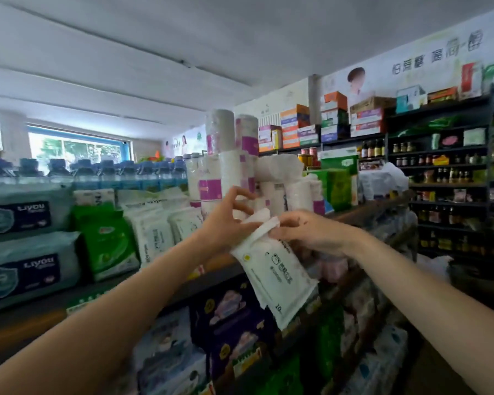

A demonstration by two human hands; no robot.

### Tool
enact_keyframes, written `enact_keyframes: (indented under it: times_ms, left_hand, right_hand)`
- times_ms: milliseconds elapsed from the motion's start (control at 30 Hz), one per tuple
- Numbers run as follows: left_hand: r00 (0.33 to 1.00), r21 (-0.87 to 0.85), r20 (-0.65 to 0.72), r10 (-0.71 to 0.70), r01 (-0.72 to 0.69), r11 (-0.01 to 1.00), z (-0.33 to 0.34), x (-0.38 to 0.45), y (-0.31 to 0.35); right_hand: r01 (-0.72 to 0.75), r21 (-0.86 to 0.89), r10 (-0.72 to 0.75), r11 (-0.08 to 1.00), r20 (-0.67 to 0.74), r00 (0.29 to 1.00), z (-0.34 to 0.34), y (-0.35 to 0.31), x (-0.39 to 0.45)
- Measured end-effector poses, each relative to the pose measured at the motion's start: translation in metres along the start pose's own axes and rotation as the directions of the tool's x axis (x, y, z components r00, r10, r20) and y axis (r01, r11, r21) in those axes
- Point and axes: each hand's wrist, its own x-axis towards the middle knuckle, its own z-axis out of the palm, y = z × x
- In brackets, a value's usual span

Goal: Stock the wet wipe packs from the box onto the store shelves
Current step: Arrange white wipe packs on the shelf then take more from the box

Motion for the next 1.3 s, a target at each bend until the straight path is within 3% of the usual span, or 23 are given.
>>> enact_keyframes:
  times_ms: [100, 233, 333, 433, 533, 633, 700, 800, 967, 1067, 1167, 1300]
  left_hand:
    - [0.987, -0.022, -0.145, -0.071, 0.068, 0.997, -0.029, 0.036, -0.008]
    - [0.939, -0.146, -0.312, -0.146, 0.105, 0.984, -0.068, 0.066, -0.013]
    - [0.915, -0.029, -0.281, -0.289, 0.293, 0.956, -0.098, 0.064, -0.031]
    - [0.868, 0.095, -0.284, -0.408, 0.449, 0.888, -0.123, 0.046, -0.058]
    - [0.785, 0.109, -0.344, -0.515, 0.578, 0.808, -0.14, 0.03, -0.084]
    - [0.696, 0.267, -0.414, -0.587, 0.709, 0.653, -0.141, 0.02, -0.112]
    - [0.674, 0.333, -0.42, -0.608, 0.738, 0.587, -0.135, 0.019, -0.124]
    - [0.667, 0.319, -0.388, -0.636, 0.745, 0.586, -0.13, 0.02, -0.133]
    - [0.68, 0.438, -0.532, -0.505, 0.731, 0.524, -0.124, 0.017, -0.13]
    - [0.747, 0.56, -0.592, -0.303, 0.652, 0.512, -0.121, 0.011, -0.12]
    - [0.851, 0.658, -0.519, -0.082, 0.46, 0.596, -0.109, 0.009, -0.106]
    - [0.936, 0.629, -0.35, 0.033, 0.209, 0.749, -0.066, 0.01, -0.078]
  right_hand:
    - [0.145, 0.205, -0.127, 0.968, -0.097, 0.987, -0.002, 0.001, 0.053]
    - [0.252, 0.341, -0.206, 0.906, -0.167, 0.964, -0.002, -0.011, 0.128]
    - [0.27, 0.458, -0.2, 0.847, -0.196, 0.96, 0.009, -0.014, 0.18]
    - [0.186, 0.553, -0.159, 0.812, -0.097, 0.983, 0.04, -0.011, 0.217]
    - [0.072, 0.494, -0.093, 0.867, 0.017, 0.996, 0.079, 0.004, 0.242]
    - [0.107, 0.206, -0.108, 0.973, -0.009, 0.994, 0.105, 0.026, 0.254]
    - [0.168, 0.014, -0.166, 0.986, -0.078, 0.983, 0.106, 0.033, 0.256]
    - [0.219, -0.122, -0.232, 0.968, -0.103, 0.967, 0.101, 0.034, 0.261]
    - [0.144, -0.104, -0.156, 0.984, -0.114, 0.981, 0.101, 0.037, 0.262]
    - [0.113, -0.126, -0.132, 0.986, -0.155, 0.979, 0.095, 0.036, 0.248]
    - [0.101, -0.153, -0.128, 0.983, -0.176, 0.976, 0.079, 0.033, 0.219]
    - [0.005, -0.246, -0.074, 0.969, -0.273, 0.959, 0.05, 0.034, 0.151]
